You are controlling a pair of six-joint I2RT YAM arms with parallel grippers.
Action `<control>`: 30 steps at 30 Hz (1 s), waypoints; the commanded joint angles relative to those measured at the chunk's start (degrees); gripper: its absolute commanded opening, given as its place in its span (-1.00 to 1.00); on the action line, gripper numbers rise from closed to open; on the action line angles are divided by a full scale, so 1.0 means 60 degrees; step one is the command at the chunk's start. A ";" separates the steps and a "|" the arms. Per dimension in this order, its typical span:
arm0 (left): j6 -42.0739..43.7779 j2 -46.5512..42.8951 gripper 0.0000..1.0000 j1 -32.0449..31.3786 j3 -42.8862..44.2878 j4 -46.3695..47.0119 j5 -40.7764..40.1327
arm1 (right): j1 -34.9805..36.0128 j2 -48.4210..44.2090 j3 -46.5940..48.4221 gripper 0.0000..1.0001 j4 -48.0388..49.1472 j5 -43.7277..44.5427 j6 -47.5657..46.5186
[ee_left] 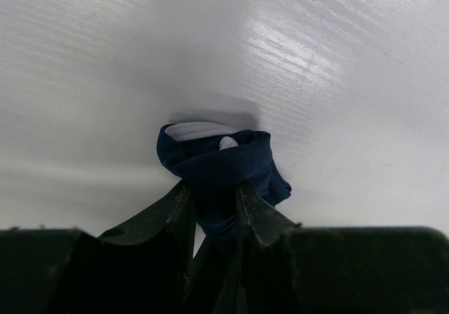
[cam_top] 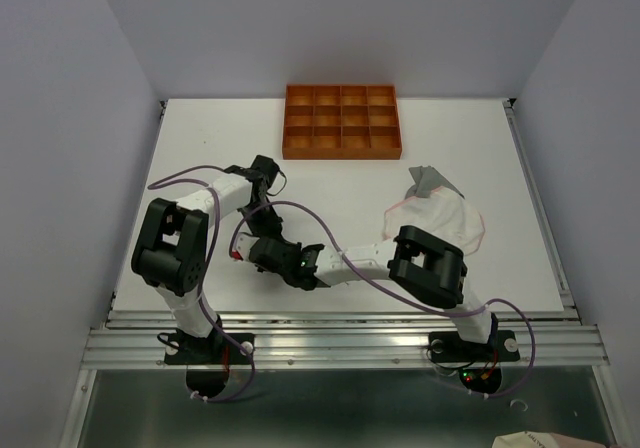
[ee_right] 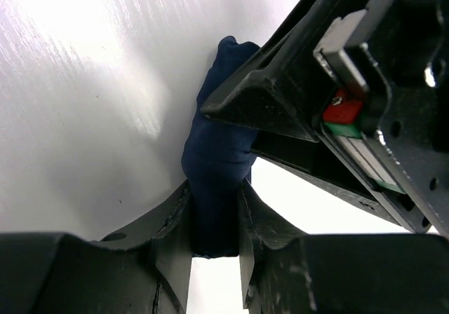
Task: Roll the underwear
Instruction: Place the rolled underwear into the container
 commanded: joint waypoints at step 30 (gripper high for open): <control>0.0587 -0.1087 0.44 0.0792 0.4196 -0.0324 -0.1765 | -0.3391 -0.3420 -0.2710 -0.99 0.3079 -0.4281 0.4598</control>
